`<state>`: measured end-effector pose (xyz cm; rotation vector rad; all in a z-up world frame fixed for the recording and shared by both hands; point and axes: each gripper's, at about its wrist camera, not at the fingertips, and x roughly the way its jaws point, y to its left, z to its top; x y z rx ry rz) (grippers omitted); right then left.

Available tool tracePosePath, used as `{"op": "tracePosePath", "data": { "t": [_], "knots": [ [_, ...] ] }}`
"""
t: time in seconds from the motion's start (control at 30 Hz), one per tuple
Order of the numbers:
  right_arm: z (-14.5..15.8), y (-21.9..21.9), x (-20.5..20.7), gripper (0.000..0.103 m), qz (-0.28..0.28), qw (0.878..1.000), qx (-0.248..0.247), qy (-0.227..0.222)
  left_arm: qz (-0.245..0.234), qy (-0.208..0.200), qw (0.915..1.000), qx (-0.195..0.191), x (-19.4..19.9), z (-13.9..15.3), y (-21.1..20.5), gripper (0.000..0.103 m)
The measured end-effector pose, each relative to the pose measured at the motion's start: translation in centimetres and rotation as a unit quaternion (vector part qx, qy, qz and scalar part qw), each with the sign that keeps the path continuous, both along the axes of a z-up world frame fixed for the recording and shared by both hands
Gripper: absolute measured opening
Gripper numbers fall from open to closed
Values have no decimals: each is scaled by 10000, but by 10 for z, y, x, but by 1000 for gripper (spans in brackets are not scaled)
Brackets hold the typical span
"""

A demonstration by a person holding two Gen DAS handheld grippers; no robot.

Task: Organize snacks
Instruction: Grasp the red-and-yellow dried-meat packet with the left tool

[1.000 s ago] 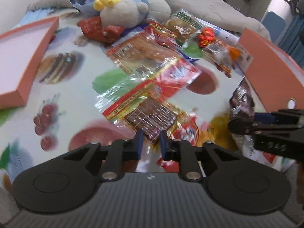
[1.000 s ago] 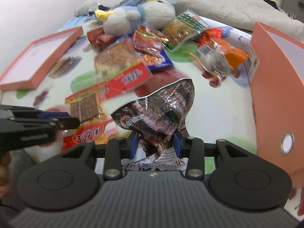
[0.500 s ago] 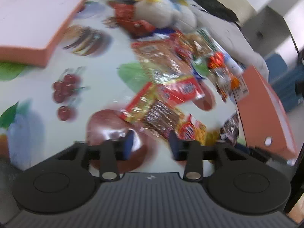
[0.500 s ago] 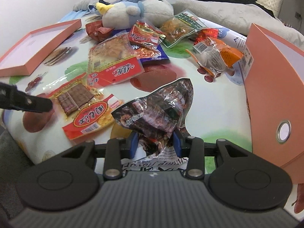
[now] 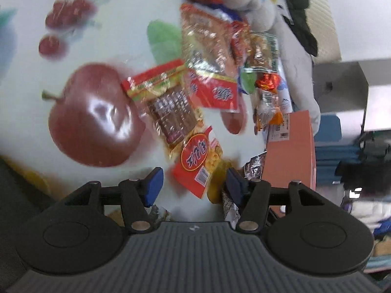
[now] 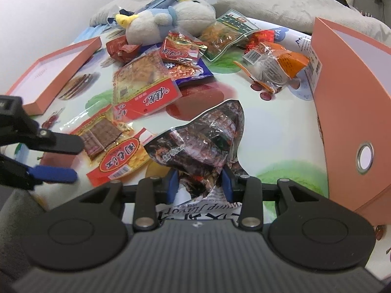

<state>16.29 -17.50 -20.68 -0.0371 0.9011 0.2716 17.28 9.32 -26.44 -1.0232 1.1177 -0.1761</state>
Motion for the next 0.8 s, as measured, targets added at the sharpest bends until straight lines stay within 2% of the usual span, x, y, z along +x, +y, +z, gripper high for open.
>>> {"op": "tracePosePath", "data": {
  "t": [0.2,0.33,0.47,0.53,0.67,0.8],
  "knots": [
    [2,6,1,39,131,9999,-64,-78,527,187,9982,-204,4,-7,5,62],
    [14,9,10,39,181,9994,-53,-289,828,277,9960,-187,5,-5,11,63],
    [23,18,19,39,392,9979,2,-511,936,246,9952,-129,6,-4,13,63],
    [18,26,24,39,639,9970,3,-433,953,181,9952,-104,7,-5,14,63],
    [-3,42,26,39,983,9944,-347,-177,1038,-5,9946,-64,9,-6,16,63],
    [-6,42,23,39,1012,9939,-360,-263,1038,-168,9944,-130,14,-8,19,63]
  ]
}}
